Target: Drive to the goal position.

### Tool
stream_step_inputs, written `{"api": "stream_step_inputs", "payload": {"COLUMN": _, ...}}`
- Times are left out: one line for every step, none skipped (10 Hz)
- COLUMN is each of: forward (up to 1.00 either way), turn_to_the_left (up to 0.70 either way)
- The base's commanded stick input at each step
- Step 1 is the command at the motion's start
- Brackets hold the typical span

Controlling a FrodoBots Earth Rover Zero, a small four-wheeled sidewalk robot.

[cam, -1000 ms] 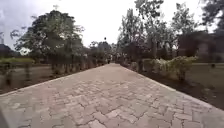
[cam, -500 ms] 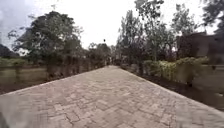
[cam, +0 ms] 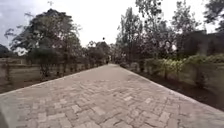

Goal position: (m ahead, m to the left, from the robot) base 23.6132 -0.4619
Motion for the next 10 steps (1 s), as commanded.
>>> {"api": "stream_step_inputs", "payload": {"forward": 0.70, "turn_to_the_left": 0.00}}
{"api": "stream_step_inputs", "payload": {"forward": 0.70, "turn_to_the_left": 0.00}}
{"api": "stream_step_inputs", "payload": {"forward": 0.70, "turn_to_the_left": 0.00}}
{"api": "stream_step_inputs", "payload": {"forward": 0.70, "turn_to_the_left": 0.00}}
{"api": "stream_step_inputs", "payload": {"forward": 0.70, "turn_to_the_left": 0.00}}
{"api": "stream_step_inputs", "payload": {"forward": 0.70, "turn_to_the_left": 0.00}}
{"api": "stream_step_inputs", "payload": {"forward": 0.70, "turn_to_the_left": 0.00}}
{"api": "stream_step_inputs", "payload": {"forward": 0.70, "turn_to_the_left": 0.00}}
{"api": "stream_step_inputs", "payload": {"forward": 0.70, "turn_to_the_left": 0.00}}
{"api": "stream_step_inputs", "payload": {"forward": 0.70, "turn_to_the_left": 0.00}}
